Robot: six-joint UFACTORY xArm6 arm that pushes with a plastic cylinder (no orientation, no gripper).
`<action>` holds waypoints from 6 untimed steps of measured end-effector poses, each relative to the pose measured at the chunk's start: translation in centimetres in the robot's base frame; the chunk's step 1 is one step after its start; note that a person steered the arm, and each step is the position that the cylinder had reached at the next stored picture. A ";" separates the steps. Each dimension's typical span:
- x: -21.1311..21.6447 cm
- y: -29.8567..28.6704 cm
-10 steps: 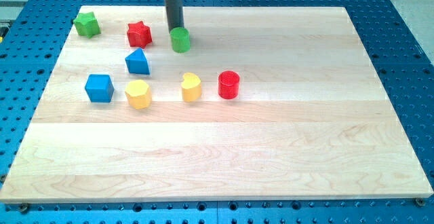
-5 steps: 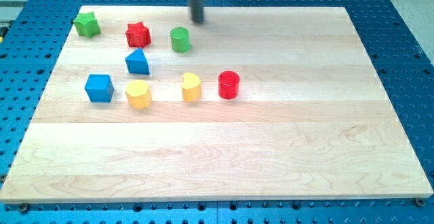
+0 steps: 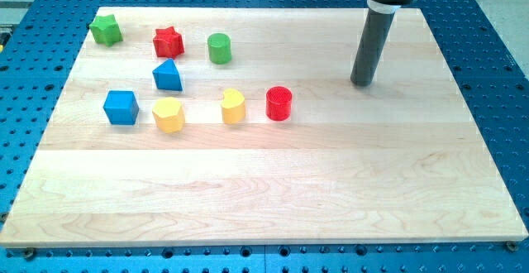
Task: Insert the hexagon in between the heart and cube
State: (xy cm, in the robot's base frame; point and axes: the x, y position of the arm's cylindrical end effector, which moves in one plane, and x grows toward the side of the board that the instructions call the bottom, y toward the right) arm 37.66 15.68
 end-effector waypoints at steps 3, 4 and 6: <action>0.8 2.0; 1.6 2.0; 14.6 -11.7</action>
State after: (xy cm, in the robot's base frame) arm 52.26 4.01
